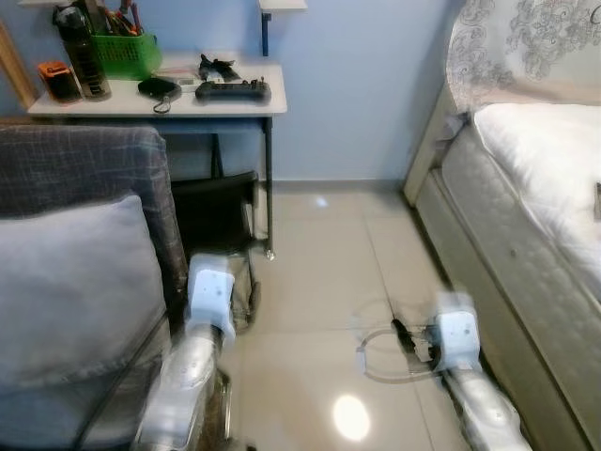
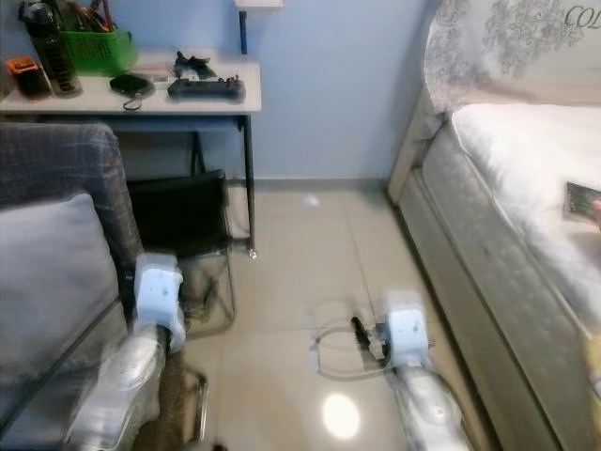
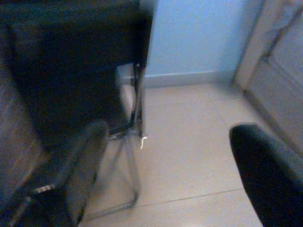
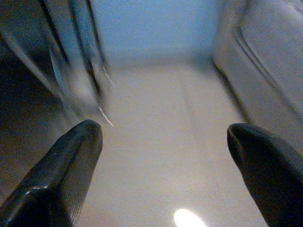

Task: Clean up the room

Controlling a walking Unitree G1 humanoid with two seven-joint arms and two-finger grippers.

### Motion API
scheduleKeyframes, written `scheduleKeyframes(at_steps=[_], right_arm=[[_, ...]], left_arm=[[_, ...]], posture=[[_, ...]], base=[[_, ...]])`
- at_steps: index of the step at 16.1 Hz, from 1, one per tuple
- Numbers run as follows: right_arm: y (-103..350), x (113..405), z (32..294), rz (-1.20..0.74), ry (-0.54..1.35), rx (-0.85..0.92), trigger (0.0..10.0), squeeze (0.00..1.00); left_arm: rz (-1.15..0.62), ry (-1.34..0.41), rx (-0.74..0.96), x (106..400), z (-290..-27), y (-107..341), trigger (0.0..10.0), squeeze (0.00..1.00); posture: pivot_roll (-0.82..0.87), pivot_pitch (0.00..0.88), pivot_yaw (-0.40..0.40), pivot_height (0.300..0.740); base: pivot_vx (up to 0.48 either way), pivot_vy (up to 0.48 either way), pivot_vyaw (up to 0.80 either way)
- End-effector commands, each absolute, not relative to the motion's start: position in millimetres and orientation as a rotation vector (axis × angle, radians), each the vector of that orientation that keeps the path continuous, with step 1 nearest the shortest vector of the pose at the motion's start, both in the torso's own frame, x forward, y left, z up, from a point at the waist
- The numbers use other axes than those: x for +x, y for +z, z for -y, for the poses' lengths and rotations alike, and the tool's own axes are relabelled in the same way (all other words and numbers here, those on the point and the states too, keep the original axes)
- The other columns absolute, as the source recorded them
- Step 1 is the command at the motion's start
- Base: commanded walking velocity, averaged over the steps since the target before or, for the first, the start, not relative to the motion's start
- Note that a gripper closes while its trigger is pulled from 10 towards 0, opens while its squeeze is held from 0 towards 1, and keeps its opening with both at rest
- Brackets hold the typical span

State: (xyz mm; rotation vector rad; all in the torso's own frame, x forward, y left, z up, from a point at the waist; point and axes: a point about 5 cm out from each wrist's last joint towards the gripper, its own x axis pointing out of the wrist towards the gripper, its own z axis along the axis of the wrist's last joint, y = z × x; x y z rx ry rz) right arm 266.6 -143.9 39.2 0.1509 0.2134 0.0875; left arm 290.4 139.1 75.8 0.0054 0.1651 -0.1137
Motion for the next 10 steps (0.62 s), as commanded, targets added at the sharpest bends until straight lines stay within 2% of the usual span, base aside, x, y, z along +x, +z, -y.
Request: scheduleKeyframes(at_steps=[1,2,5,6,7,8,10], right_arm=[[53,271,146,-0.172,0.076,0.179,10.0,0.00],[65,276,145,-0.119,0.100,0.141,10.0,0.00],[61,268,152,-0.119,0.081,0.074,10.0,0.00],[60,257,159,-0.132,0.105,-0.037,10.0,0.00],[53,246,178,-0.156,0.056,-0.041,10.0,1.00],[56,250,181,-0.124,0.022,-0.003,10.0,1.00],[65,261,168,-0.075,0.029,0.023,10.0,1.00]], left_arm=[[-0.165,-0.155,-0.044,289,-134,79,10.0,0.00],[-0.157,-0.239,-0.071,287,-127,82,10.0,0.00],[-0.093,-0.232,-0.088,290,-131,93,10.0,0.00],[-0.068,-0.273,-0.004,277,-132,93,10.0,0.00],[-0.077,-0.315,-0.014,266,-132,90,10.0,1.00],[-0.041,-0.270,-0.069,275,-135,96,10.0,1.00],[-0.006,-0.261,-0.080,282,-127,102,10.0,1.00]], posture=[[0.04,0.000,0.001,0.740],[0.02,0.000,0.010,0.740],[0.03,0.000,0.016,0.740],[0.04,0.000,0.004,0.740],[0.04,0.000,-0.005,0.740],[0.04,0.000,-0.007,0.740],[0.04,0.000,-0.007,0.740]], base=[[0.000,0.000,0.00],[0.000,0.000,0.00],[0.000,0.000,0.00],[0.000,0.000,0.00],[0.000,0.000,0.00],[0.000,0.000,0.00],[0.000,0.000,0.00]])
